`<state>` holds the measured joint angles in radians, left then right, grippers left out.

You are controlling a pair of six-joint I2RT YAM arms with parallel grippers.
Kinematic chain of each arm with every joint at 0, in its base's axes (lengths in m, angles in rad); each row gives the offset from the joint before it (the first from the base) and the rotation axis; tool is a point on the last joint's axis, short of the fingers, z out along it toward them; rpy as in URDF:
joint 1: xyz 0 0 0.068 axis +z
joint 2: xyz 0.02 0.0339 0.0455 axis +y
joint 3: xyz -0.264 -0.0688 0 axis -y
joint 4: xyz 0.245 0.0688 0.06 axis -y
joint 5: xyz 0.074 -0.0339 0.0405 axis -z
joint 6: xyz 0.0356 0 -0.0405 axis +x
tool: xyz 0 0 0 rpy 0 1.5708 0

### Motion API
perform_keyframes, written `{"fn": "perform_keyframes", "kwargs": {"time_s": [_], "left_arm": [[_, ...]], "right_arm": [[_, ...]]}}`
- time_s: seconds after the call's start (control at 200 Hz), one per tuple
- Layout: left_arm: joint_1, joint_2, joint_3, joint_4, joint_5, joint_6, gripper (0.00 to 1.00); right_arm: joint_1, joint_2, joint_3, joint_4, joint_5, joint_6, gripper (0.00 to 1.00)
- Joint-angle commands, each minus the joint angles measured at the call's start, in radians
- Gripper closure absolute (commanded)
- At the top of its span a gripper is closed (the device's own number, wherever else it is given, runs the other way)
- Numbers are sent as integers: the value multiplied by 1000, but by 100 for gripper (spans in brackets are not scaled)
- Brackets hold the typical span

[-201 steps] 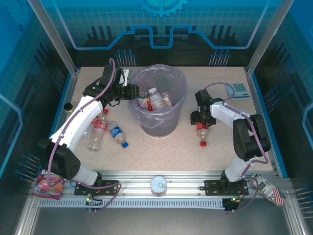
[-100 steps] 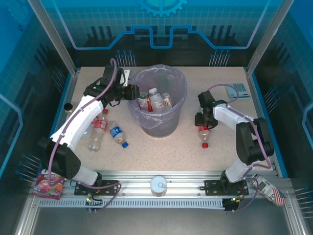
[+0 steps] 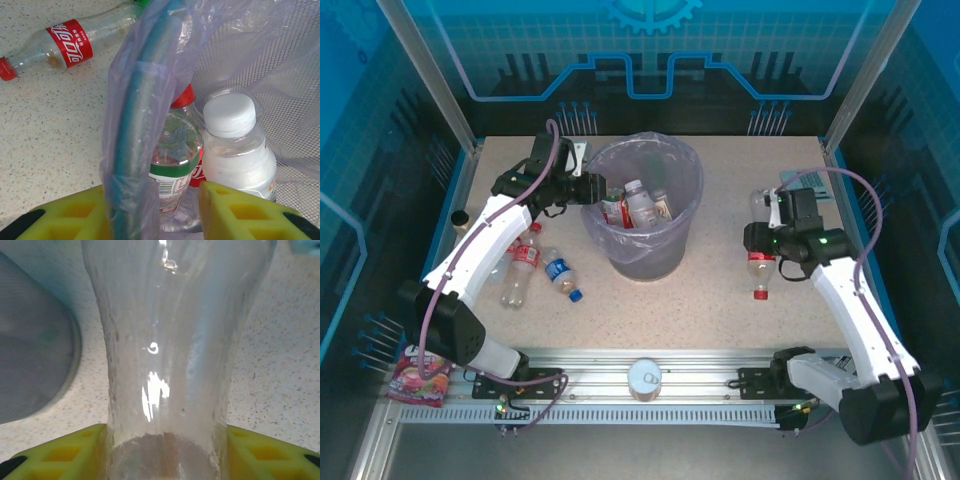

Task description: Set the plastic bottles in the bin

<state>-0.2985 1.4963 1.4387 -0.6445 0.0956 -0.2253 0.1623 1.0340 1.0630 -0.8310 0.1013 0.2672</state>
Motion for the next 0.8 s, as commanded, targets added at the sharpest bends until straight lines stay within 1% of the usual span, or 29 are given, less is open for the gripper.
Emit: {"fn": "perform_keyframes", "kwargs": {"time_s": [0.0,0.105,0.185,0.27,0.345,0.445,0.66,0.79], "left_arm": [[-2,16,-6,-67,9,43,57],[-4,14,-6,-65,12,37,57],[-4,13,-7,-64,11,35,57],[-4,9,-9,-63,6,37,57],[-5,7,-9,-64,6,37,58],[-11,0,-12,-58,6,36,58],[-20,2,-15,-55,15,31,58],[-22,2,-15,-55,12,33,58]], "right_arm": [[-11,-55,135,-87,-28,-38,49],[-3,-77,247,-74,-22,-40,50],[12,-89,303,-8,-32,-48,50],[26,-74,344,100,-95,-58,50],[43,-19,412,141,-163,-47,50],[127,61,477,235,-198,-33,49],[361,298,658,368,-198,-41,49],[440,439,744,386,-204,-36,49]]}}
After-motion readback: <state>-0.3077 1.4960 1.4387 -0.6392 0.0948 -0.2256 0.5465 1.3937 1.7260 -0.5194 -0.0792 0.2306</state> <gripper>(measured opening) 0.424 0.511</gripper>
